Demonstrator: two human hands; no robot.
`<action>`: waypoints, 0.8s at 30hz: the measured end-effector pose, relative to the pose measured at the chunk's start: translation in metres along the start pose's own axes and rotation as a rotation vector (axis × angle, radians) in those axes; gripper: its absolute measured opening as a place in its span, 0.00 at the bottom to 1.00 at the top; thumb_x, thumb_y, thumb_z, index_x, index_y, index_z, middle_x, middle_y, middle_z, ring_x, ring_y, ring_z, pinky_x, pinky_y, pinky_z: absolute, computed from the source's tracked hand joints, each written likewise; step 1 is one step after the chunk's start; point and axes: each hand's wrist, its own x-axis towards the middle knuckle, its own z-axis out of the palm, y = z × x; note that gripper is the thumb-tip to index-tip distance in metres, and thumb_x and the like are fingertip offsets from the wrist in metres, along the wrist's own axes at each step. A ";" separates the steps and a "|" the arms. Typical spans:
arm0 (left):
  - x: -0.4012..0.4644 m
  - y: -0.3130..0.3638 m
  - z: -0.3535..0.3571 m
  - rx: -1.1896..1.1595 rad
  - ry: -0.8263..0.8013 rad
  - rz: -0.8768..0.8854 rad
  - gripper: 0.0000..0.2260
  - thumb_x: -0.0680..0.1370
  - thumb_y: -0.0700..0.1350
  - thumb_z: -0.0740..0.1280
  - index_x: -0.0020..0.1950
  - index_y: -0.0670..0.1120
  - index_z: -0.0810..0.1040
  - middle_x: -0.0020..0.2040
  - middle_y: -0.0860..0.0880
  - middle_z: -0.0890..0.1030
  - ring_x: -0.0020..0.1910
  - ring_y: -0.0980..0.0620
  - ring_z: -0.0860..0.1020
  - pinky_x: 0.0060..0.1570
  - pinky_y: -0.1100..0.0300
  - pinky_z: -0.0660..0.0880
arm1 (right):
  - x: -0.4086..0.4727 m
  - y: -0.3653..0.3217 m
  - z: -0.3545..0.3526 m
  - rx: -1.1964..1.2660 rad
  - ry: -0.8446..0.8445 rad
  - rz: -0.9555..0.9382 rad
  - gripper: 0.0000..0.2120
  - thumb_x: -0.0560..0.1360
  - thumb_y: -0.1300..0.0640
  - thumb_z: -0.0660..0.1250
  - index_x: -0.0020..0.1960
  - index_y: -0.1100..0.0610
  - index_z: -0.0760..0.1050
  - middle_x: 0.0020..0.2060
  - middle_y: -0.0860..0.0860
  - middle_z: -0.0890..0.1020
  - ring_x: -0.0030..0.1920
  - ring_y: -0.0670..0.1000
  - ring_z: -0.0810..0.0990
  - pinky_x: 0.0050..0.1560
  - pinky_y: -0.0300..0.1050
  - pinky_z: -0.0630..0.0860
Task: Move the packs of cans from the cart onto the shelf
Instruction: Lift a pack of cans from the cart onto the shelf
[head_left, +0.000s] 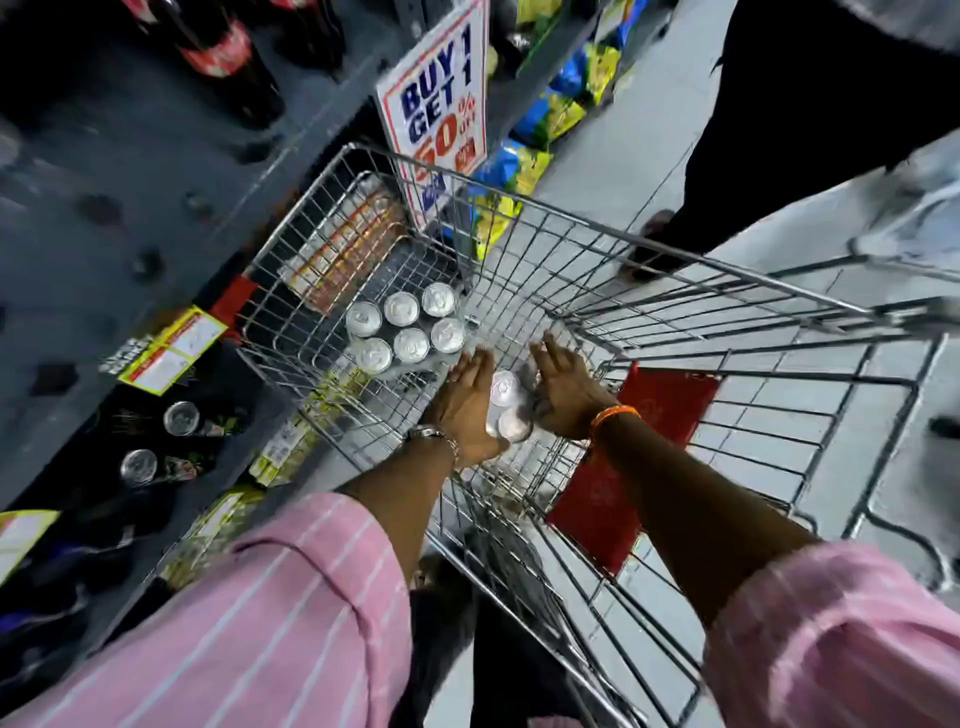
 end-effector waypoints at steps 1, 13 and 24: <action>0.006 0.001 0.010 -0.008 -0.070 -0.076 0.61 0.62 0.61 0.77 0.81 0.45 0.40 0.82 0.45 0.42 0.81 0.43 0.44 0.78 0.52 0.46 | 0.010 -0.001 0.006 -0.020 0.016 -0.023 0.46 0.73 0.58 0.67 0.81 0.61 0.42 0.81 0.61 0.42 0.81 0.65 0.45 0.79 0.60 0.52; 0.025 0.012 0.038 0.016 -0.181 -0.459 0.46 0.64 0.45 0.80 0.74 0.44 0.57 0.77 0.34 0.53 0.64 0.31 0.74 0.56 0.46 0.79 | 0.058 0.011 0.063 0.154 0.333 -0.097 0.42 0.66 0.65 0.73 0.74 0.44 0.59 0.74 0.55 0.57 0.58 0.64 0.79 0.58 0.58 0.81; 0.012 0.007 -0.030 -0.213 -0.059 -0.509 0.28 0.78 0.52 0.66 0.76 0.48 0.62 0.73 0.38 0.67 0.68 0.38 0.72 0.64 0.48 0.70 | 0.024 -0.021 0.011 0.196 0.240 -0.071 0.50 0.52 0.59 0.77 0.72 0.48 0.62 0.66 0.55 0.63 0.54 0.66 0.79 0.54 0.60 0.81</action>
